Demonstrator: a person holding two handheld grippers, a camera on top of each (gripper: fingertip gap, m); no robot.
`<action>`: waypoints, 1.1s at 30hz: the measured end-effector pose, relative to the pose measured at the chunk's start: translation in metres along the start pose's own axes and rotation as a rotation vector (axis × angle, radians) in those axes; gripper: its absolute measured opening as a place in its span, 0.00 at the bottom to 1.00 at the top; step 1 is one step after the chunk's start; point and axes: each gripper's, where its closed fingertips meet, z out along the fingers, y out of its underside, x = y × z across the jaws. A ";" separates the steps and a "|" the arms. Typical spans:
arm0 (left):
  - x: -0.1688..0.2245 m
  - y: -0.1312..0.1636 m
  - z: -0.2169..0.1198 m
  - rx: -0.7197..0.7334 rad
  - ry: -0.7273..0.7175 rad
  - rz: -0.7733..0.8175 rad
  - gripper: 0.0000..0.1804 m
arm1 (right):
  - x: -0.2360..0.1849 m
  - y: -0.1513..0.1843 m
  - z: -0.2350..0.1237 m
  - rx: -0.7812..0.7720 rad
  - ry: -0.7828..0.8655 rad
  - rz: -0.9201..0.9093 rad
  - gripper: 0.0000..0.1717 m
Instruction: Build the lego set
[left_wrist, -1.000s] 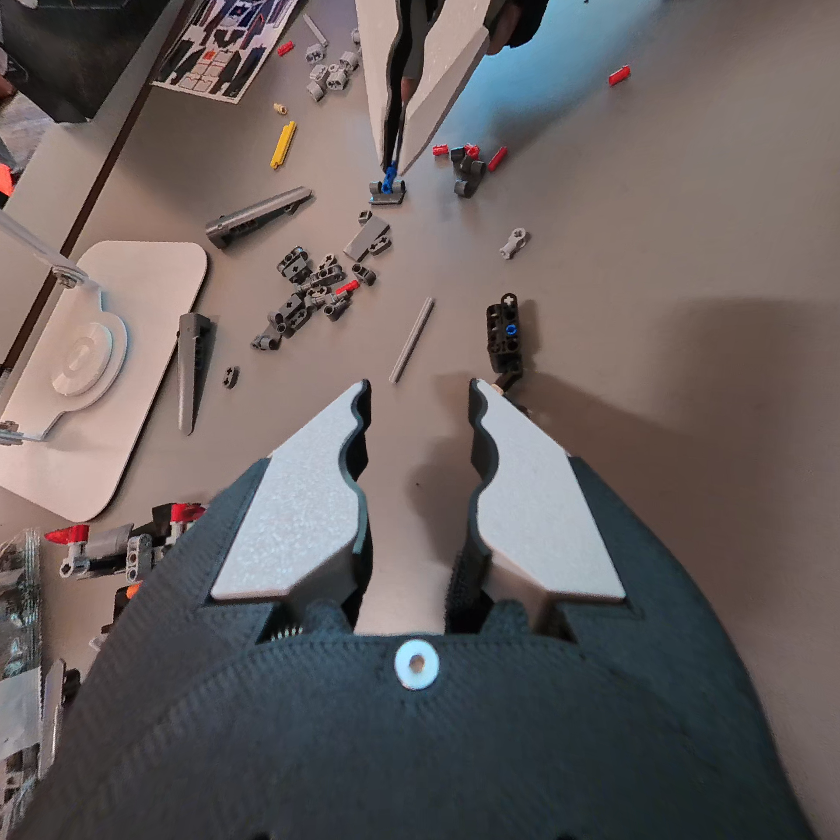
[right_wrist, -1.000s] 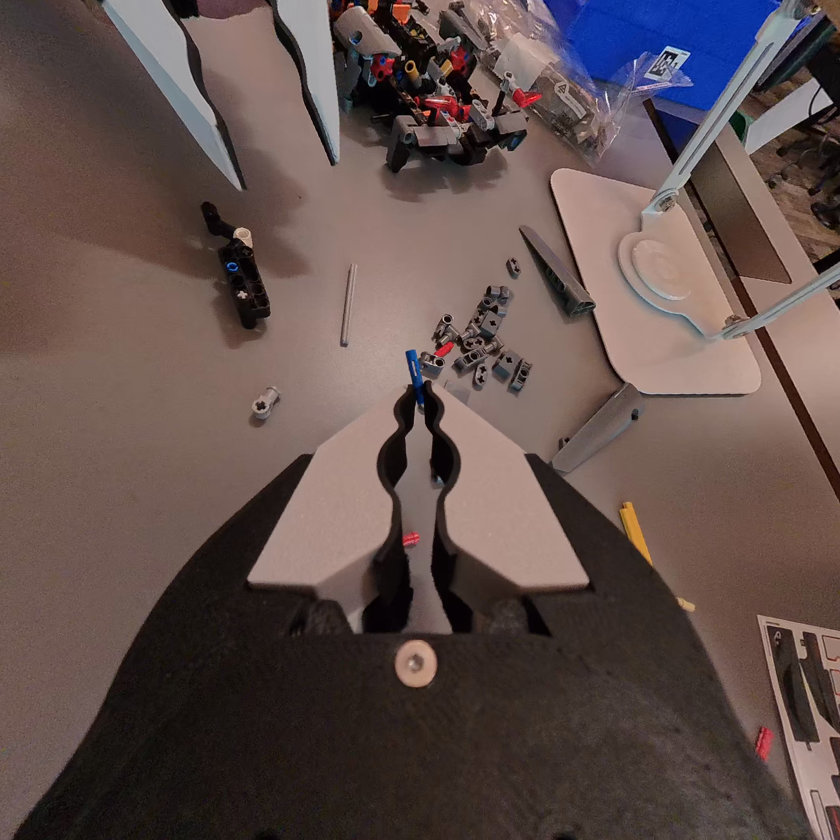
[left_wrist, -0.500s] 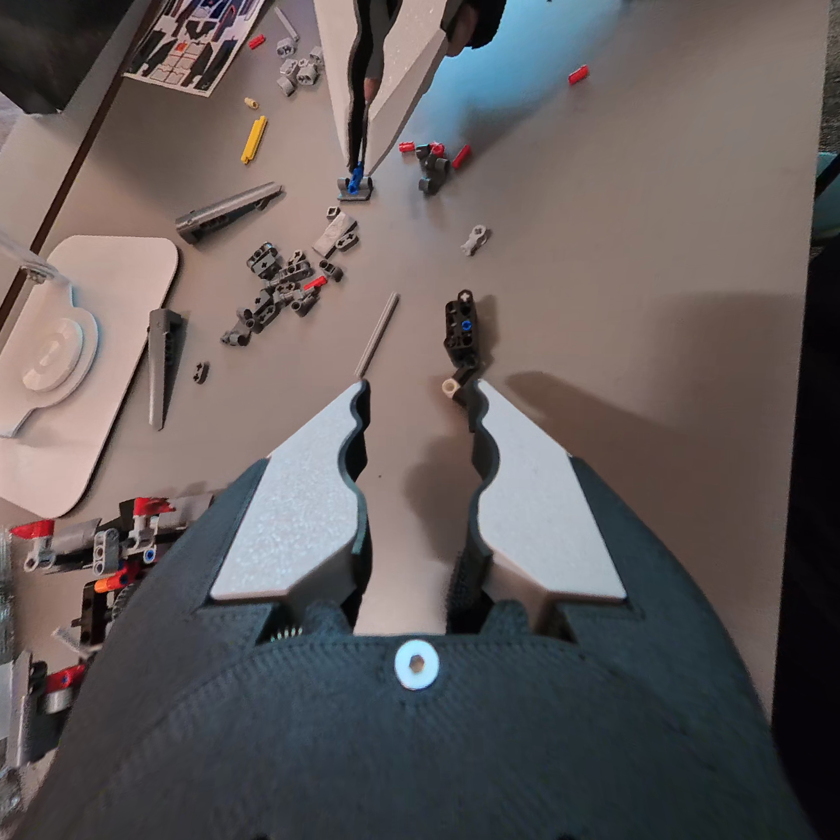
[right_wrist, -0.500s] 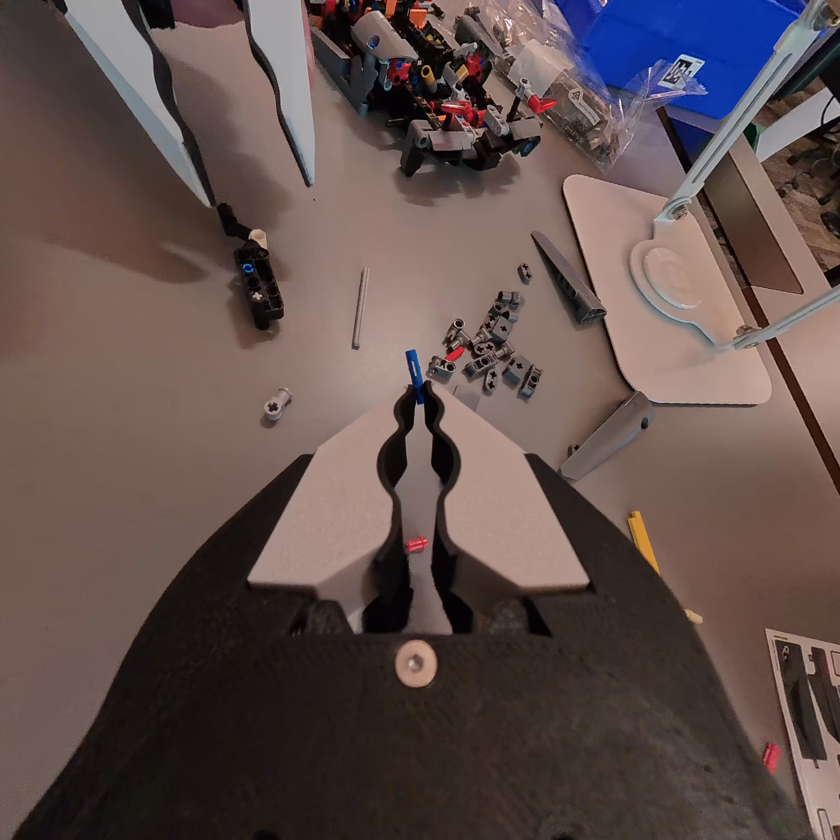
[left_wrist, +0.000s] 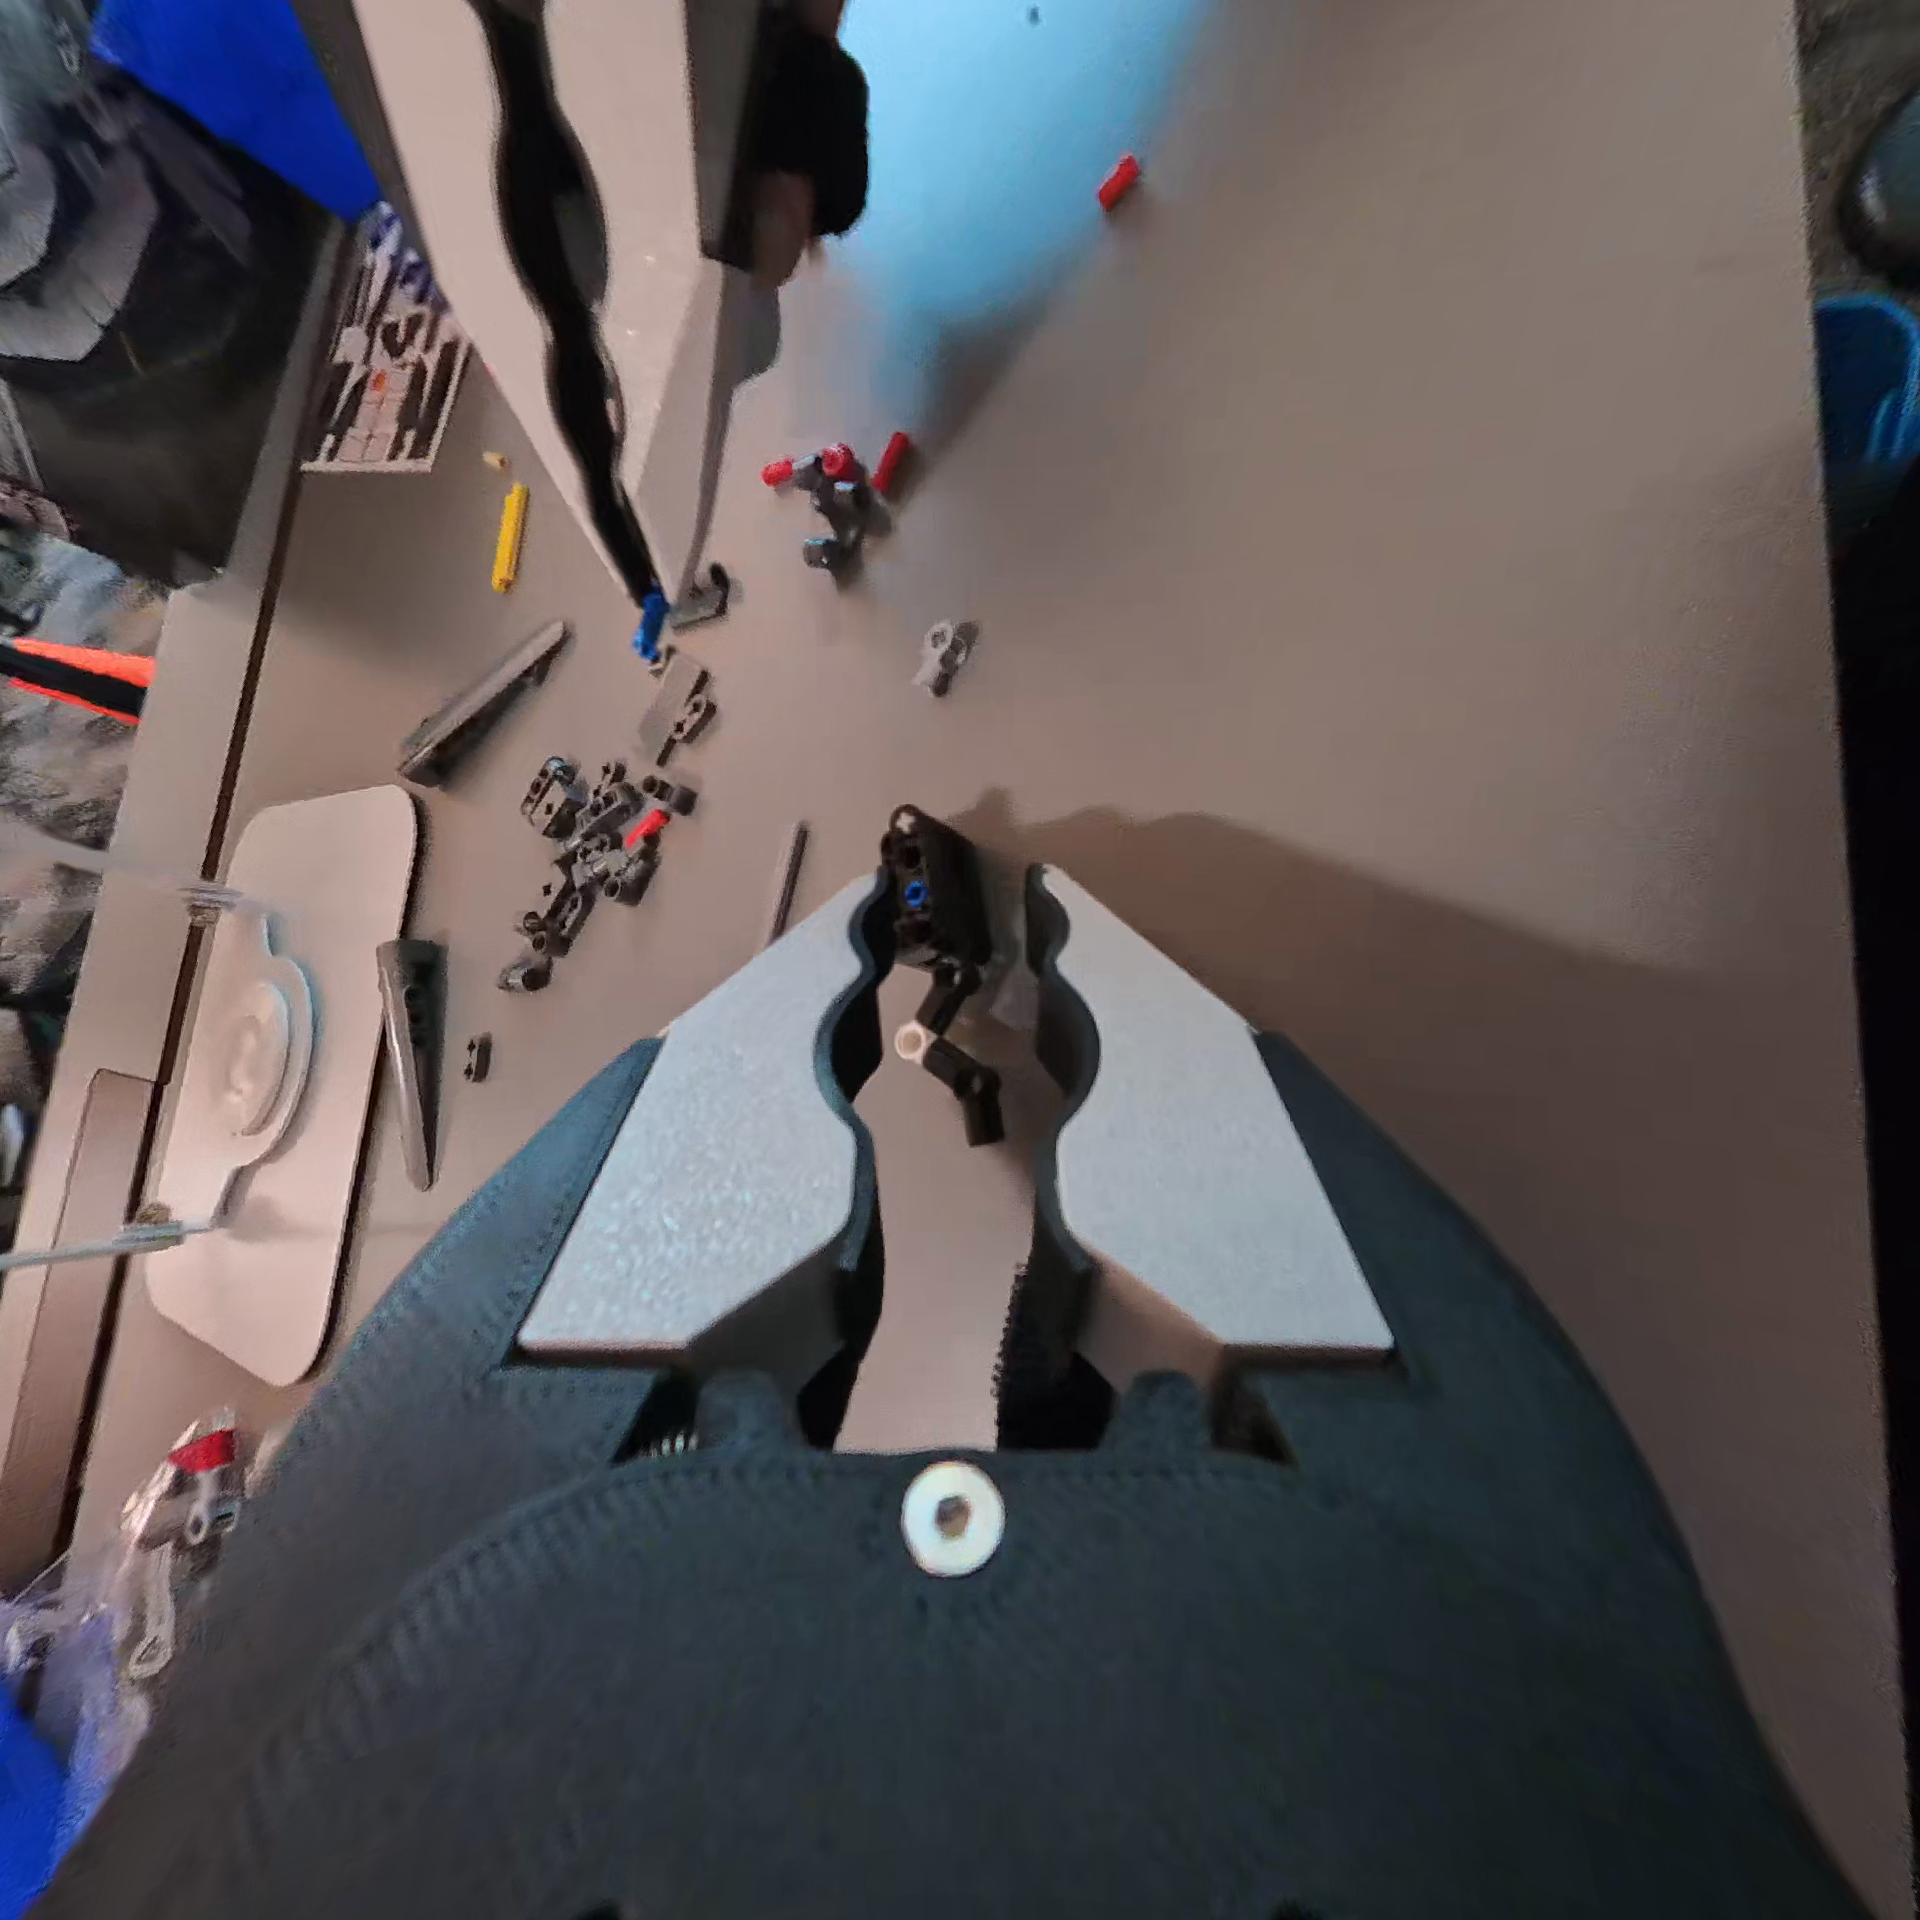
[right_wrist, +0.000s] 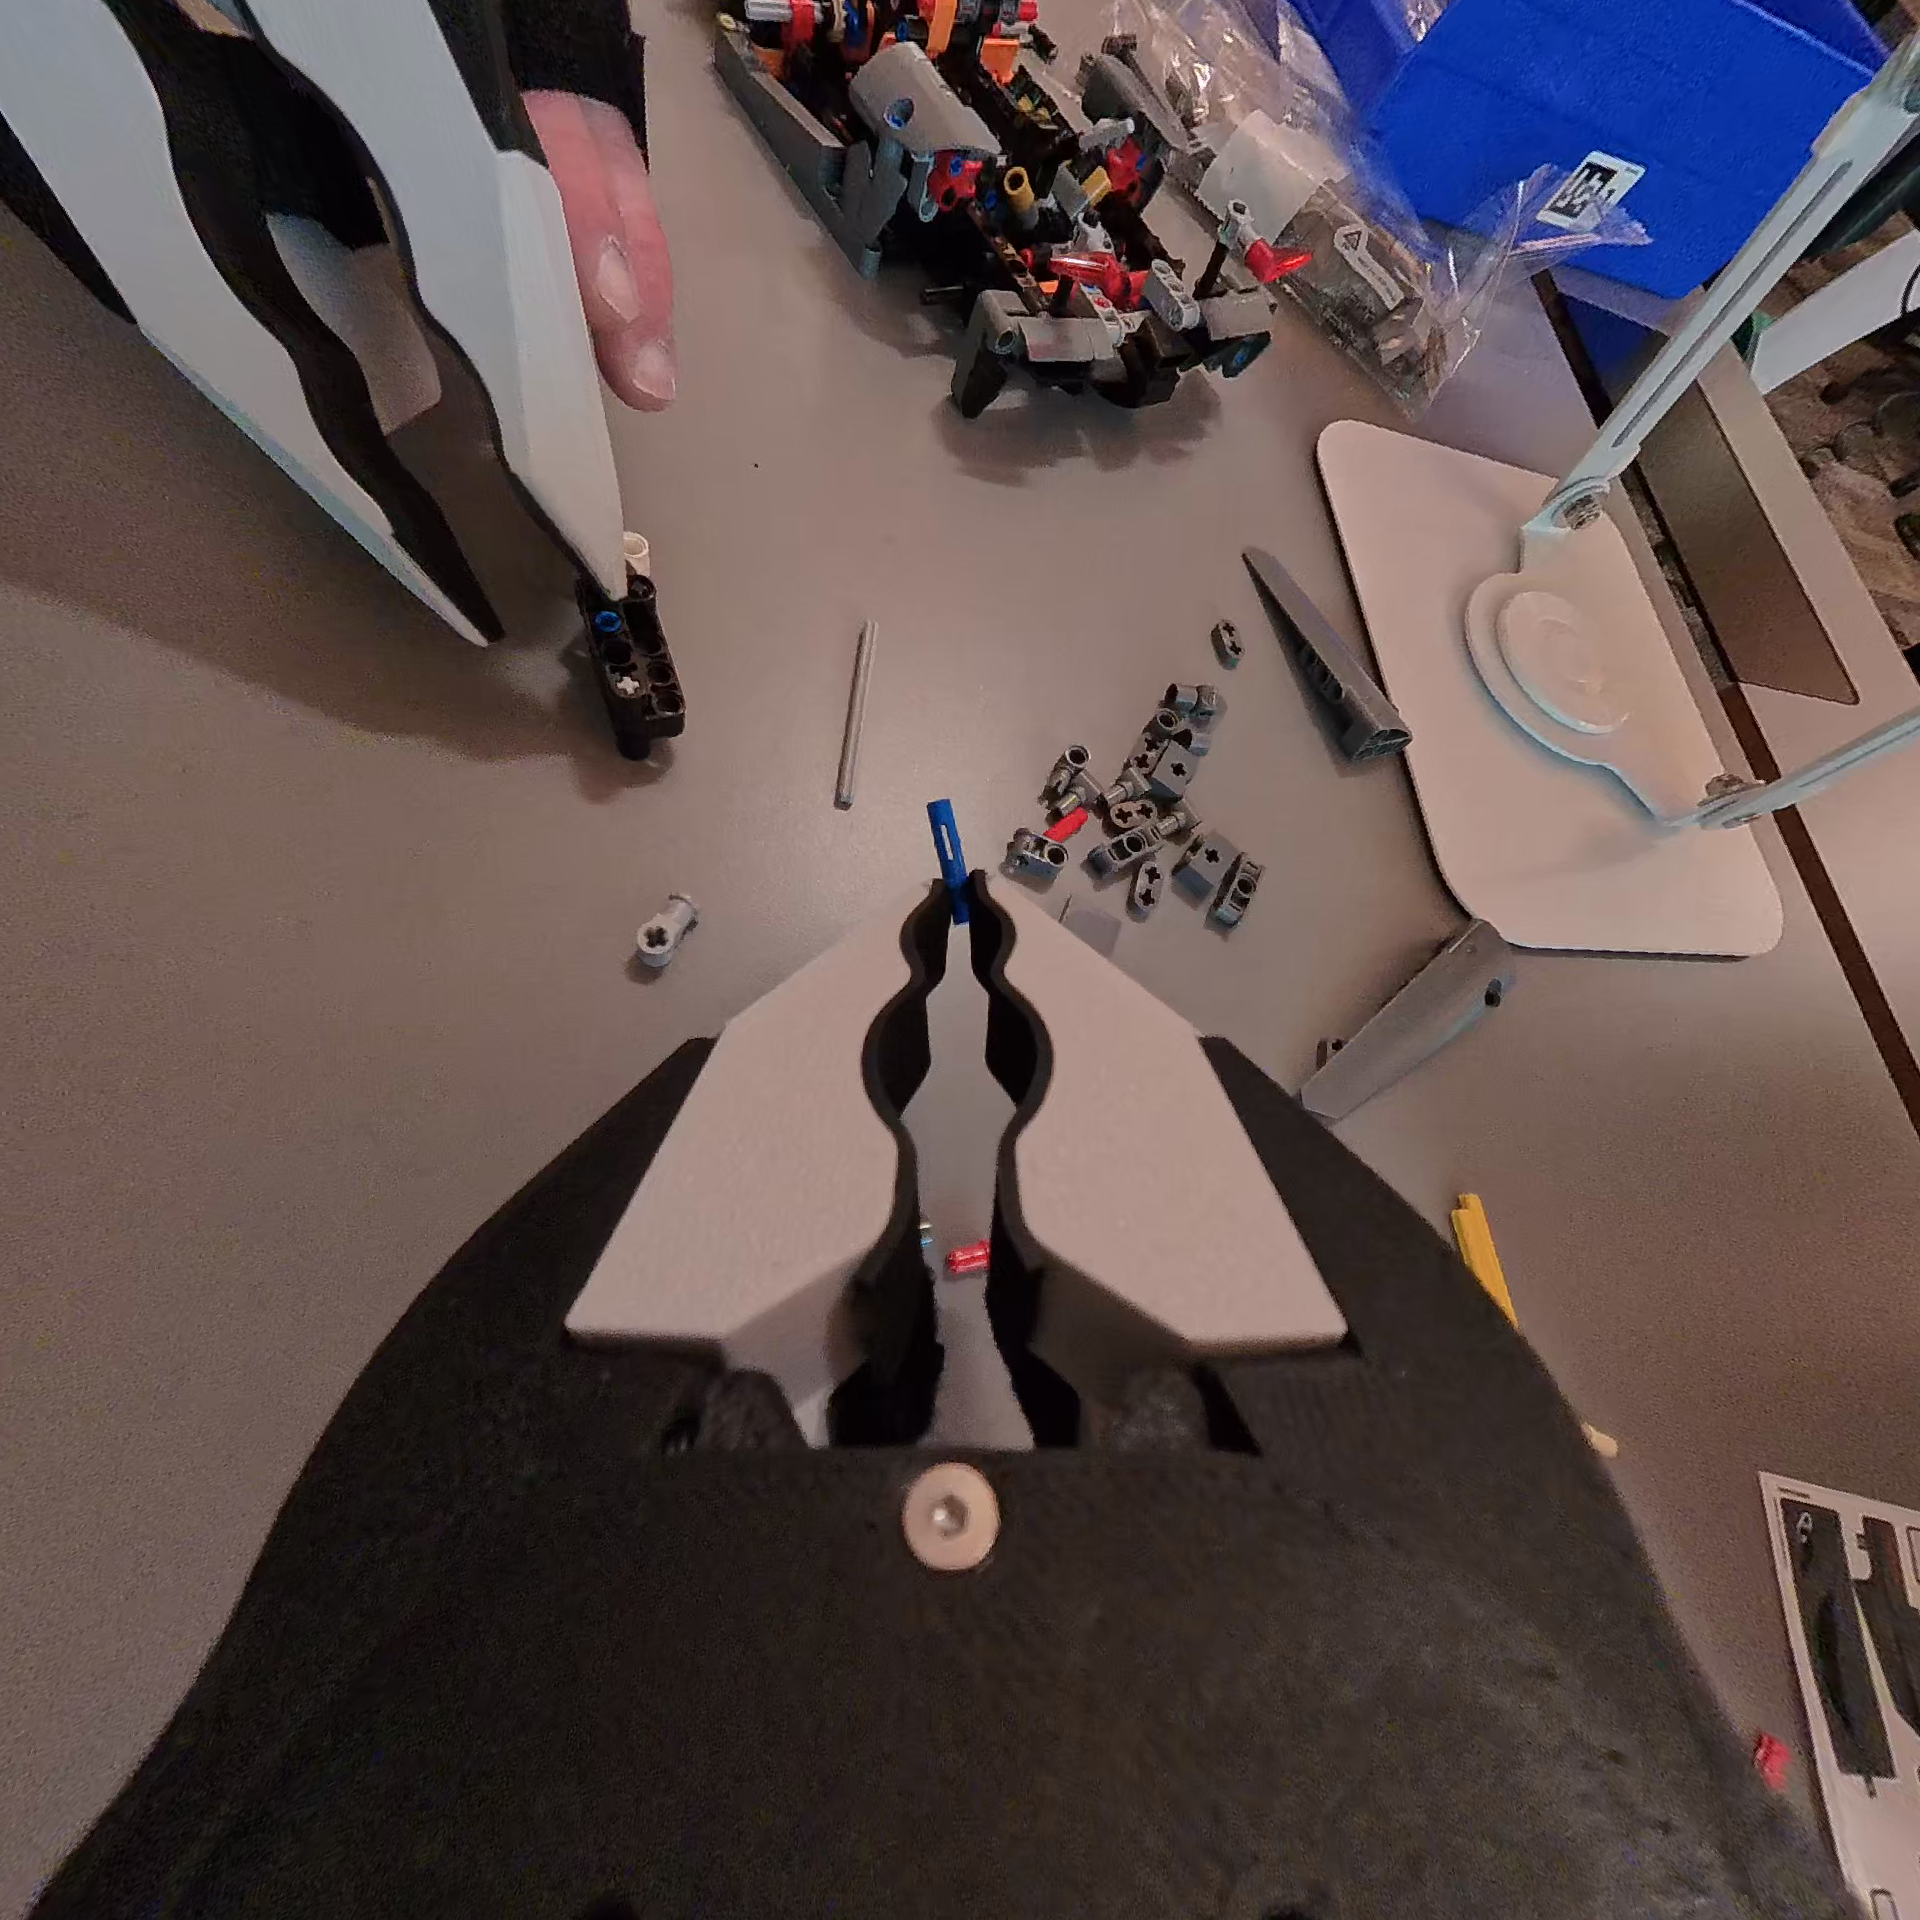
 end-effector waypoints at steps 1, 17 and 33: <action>0.000 0.002 0.002 -0.020 -0.017 0.015 0.13 | 0.000 0.000 0.000 0.001 0.000 -0.001 0.01; 0.003 0.001 0.010 -0.040 -0.036 -0.018 0.15 | 0.002 0.000 -0.001 0.003 0.007 0.001 0.01; 0.010 -0.001 0.009 -0.047 -0.238 0.196 0.11 | 0.004 0.002 -0.002 0.004 0.009 0.010 0.01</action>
